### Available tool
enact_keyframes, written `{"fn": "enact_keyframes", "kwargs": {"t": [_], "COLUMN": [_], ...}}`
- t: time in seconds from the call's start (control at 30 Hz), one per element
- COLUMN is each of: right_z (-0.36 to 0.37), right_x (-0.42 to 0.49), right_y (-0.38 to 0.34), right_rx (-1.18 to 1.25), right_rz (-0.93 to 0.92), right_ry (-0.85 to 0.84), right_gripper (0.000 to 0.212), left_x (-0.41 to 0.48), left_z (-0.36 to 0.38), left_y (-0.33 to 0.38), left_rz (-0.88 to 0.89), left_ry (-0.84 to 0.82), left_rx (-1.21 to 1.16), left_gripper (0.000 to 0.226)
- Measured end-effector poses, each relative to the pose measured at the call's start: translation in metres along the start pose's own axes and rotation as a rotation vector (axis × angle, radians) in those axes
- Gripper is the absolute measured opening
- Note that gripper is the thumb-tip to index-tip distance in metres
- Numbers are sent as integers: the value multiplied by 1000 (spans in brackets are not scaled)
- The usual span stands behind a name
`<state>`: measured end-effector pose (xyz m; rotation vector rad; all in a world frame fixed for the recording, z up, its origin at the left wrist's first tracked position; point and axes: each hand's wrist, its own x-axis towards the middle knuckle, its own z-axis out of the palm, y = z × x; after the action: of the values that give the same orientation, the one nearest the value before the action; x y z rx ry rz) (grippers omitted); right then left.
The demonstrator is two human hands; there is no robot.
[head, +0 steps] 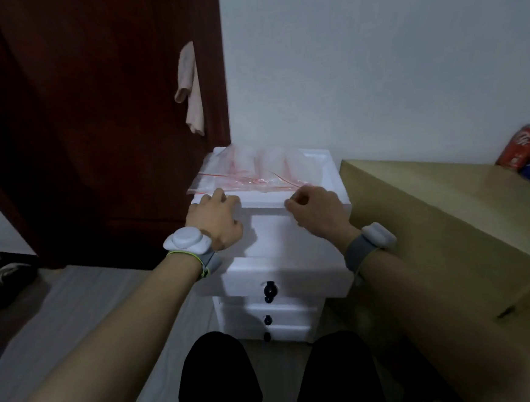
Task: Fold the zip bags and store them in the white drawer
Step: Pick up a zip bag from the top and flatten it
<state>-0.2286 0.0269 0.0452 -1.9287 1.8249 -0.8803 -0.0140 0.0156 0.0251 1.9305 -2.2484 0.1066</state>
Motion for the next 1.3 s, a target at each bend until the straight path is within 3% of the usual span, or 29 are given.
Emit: {"fn": "enact_keyframes", "kwargs": {"t": [0.07,0.17,0.33,0.43,0.63,0.9,1.03,1.1,1.23,1.3], "right_z": [5,13,15,19,18,-5,-16,-28,-46,-50], "right_x": [19,42,57,57,62,43,29,23,14,11], "right_y": [11,22,28,29,42,15,-17,-34,-58,-65], "right_rx": [-106,-205,-272,-275,-403,-120,85,161,242,349], "right_rz": [-52,-117,-60,-54,-281,-260,-284,-258,-174,-83], "right_ry": [191,332,61,96,349,497,549,547,489,439], "right_gripper": [16,26,54,46,22,22,17,16,19,19], "left_x": [4,9,8,7,8,8,13,15,15,11], "left_z": [-3,-3,4,8,9,0,-18,-29,-43,-46], "left_y": [1,2,6,3,3,3,4,6,18,27], "left_rz": [-5,-12,-10,2,-2,-14,-86,-101,-47,25], "left_ry": [15,27,77,87,80,12,-146,-183,-151,-96], "left_rx": [10,29,49,55,52,19,-39,-135,-542,-589], "left_gripper": [47,47,46,47,48,49,54,64,97,112]}}
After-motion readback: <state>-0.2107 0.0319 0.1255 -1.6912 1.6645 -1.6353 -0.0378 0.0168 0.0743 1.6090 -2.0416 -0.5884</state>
